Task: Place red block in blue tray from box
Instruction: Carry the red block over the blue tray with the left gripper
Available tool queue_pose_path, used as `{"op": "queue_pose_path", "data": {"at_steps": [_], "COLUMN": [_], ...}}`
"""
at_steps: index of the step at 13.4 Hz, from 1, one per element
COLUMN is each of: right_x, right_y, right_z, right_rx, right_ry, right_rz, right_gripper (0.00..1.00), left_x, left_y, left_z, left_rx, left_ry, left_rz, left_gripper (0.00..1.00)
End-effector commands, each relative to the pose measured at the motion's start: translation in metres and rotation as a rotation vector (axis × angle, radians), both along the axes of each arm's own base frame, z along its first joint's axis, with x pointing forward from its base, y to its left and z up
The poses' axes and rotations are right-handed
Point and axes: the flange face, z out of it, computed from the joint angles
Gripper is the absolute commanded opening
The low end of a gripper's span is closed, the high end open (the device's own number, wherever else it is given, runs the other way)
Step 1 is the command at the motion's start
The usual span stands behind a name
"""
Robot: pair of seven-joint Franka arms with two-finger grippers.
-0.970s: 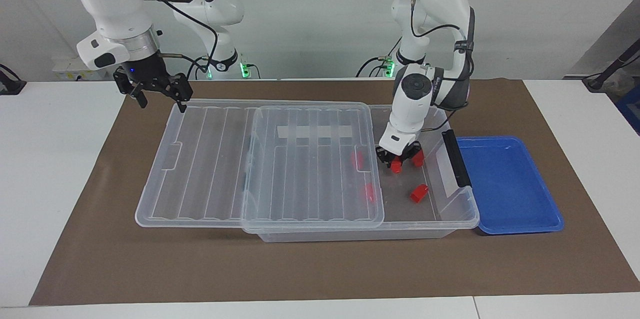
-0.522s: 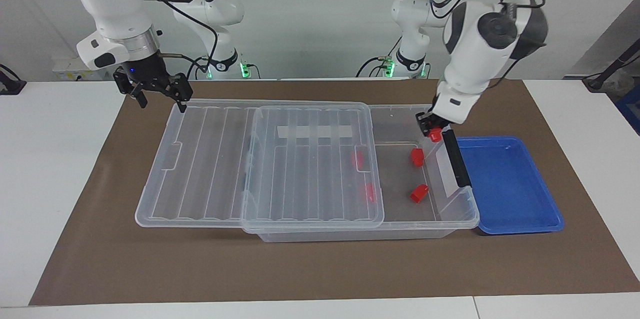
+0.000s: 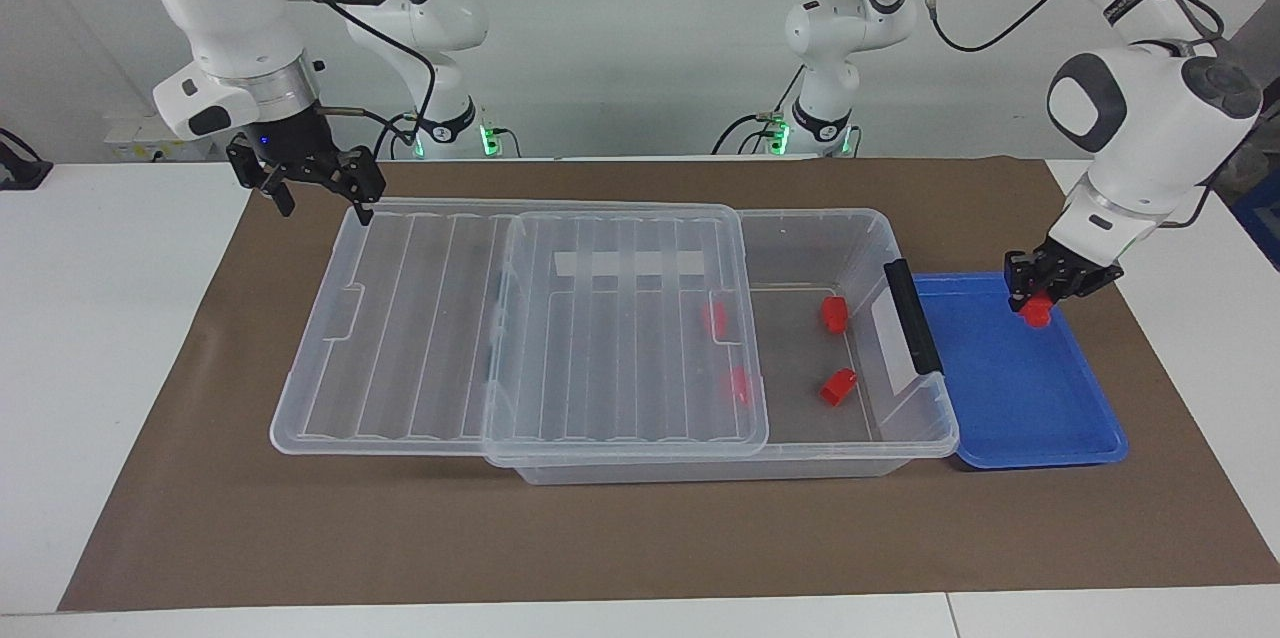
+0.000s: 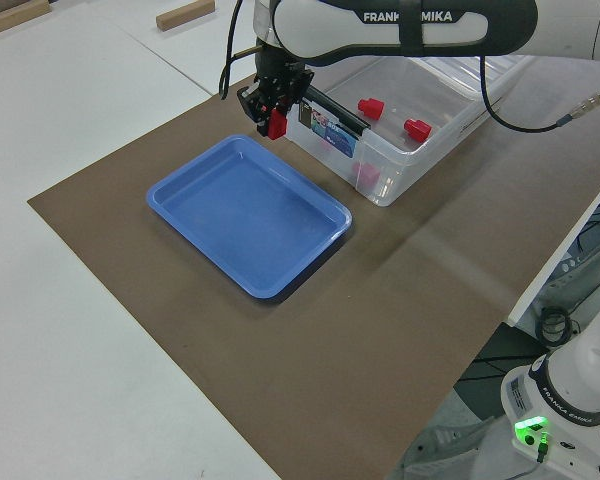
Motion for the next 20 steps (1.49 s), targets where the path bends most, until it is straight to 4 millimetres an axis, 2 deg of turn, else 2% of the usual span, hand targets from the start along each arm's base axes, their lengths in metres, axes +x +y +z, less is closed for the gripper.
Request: {"op": "queue_pose_path", "data": {"at_steps": [1,3,6,7,11,13,17,20], "right_x": [-0.001,-0.001,-0.001,-0.001,-0.001,0.000,0.000,0.000], "right_y": [-0.002,-0.002,-0.002,-0.002,-0.002,-0.011,-0.014,-0.014], "right_z": [0.002,0.002,0.002,0.002,0.002,0.002,0.002,0.002], "right_rx": [0.002,0.002,0.002,0.002,0.002,0.002,0.002,0.002], "right_ry": [0.005,0.005,0.005,0.005,0.005,0.004,0.005,0.005], "right_rz": [-0.021,-0.021,-0.021,-0.021,-0.022,-0.037,-0.042,-0.042], "right_gripper": [1.00,1.00,1.00,1.00,1.00,1.00,1.00,1.00], "left_x": [-0.014,-0.021,-0.027,-0.028,-0.026,-0.024,-0.026,-0.035], "left_y": [0.019,0.052,0.073,0.071,0.044,0.026,0.033,0.037], "left_z": [-0.057,-0.104,-0.143,-0.149,-0.155,-0.154,-0.155,-0.170], "left_rx": [0.035,0.036,0.023,0.020,0.011,0.002,0.006,0.004], "left_ry": [-0.052,-0.070,-0.020,-0.021,-0.015,-0.020,-0.029,-0.047], "left_rz": [-0.013,-0.028,-0.006,-0.001,0.001,0.048,0.035,0.038], "left_gripper": [0.00,0.00,0.00,0.00,0.00,0.00,0.00,0.00]}}
